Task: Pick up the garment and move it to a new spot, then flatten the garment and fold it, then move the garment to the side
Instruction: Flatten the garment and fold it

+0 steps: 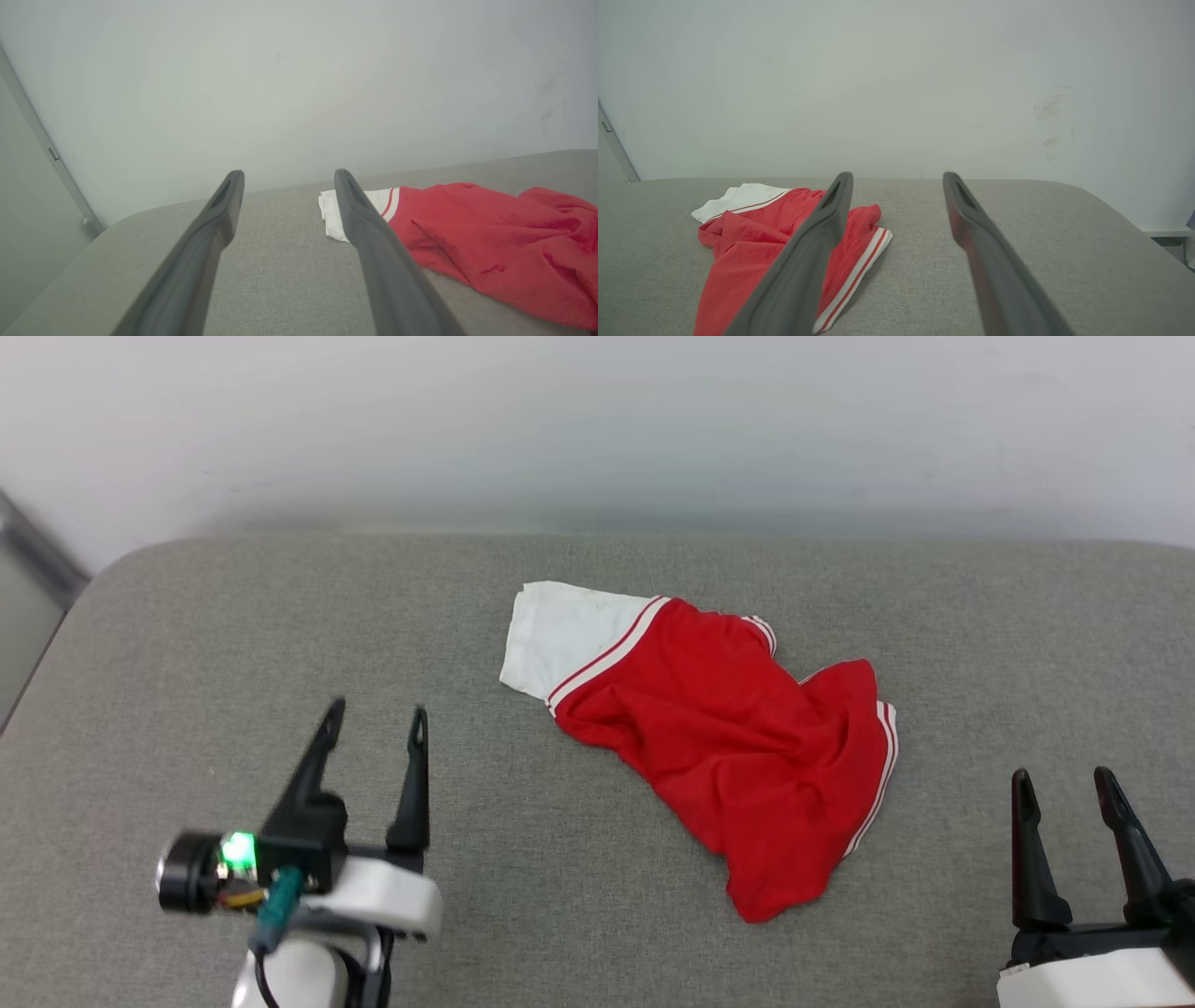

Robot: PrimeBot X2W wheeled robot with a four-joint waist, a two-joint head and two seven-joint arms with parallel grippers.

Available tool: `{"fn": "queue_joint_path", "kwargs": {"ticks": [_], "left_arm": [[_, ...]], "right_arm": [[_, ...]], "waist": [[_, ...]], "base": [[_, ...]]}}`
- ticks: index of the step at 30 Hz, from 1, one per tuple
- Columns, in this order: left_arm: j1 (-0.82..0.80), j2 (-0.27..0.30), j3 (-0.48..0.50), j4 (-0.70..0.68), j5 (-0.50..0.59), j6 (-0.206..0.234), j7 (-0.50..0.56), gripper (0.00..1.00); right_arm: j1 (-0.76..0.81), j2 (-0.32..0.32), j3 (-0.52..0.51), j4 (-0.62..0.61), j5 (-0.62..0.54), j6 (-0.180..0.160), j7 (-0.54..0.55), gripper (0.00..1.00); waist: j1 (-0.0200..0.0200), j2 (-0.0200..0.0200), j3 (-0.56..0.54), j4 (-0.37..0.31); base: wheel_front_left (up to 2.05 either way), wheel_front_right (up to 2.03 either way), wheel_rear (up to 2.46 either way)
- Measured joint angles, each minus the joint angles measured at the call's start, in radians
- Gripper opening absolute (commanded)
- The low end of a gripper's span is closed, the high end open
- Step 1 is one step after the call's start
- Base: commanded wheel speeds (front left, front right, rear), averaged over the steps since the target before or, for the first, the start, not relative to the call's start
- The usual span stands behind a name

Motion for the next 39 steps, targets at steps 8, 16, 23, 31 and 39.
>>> {"fn": "queue_joint_path", "kwargs": {"ticks": [8, 16, 23, 31, 39], "left_arm": [[-0.301, 0.08, 0.027, 0.095, -0.018, -0.137, 0.0, 1.0], [-0.693, 0.169, -0.014, 0.249, -0.078, -0.2, 0.129, 1.0], [-0.959, 0.265, -0.221, 0.329, -0.265, -0.208, 0.476, 1.0], [-1.153, 0.381, -0.429, 0.382, -0.587, -0.208, 0.886, 1.0], [-1.218, 0.424, -0.538, 0.423, -0.778, -0.208, 1.165, 1.0]], "right_arm": [[-0.052, 0.0, 0.022, -0.022, -0.015, 0.0, 0.0, 1.0], [-0.116, 0.0, 0.026, -0.056, -0.031, 0.0, 0.0, 1.0], [-0.166, 0.0, 0.029, -0.078, -0.039, 0.0, 0.0, 1.0], [-0.223, 0.0, 0.043, -0.102, -0.041, 0.0, 0.0, 1.0], [-0.265, 0.0, 0.049, -0.116, -0.041, 0.0, 0.0, 1.0]], "waist": [[0.0001, 0.0, 0.063, -0.017], [0.0001, 0.0, 0.174, -0.046], [0.0002, 0.0, 0.279, -0.072], [0.0003, 0.0, 0.383, -0.111], [0.0002, 0.0, 0.471, -0.151]], "base": [[0.0, 0.0, 0.0], [0.0, 0.0, 0.0], [0.0, 0.0, 0.0], [0.0, 0.0, 0.0], [0.0, 0.0, 0.0]]}}
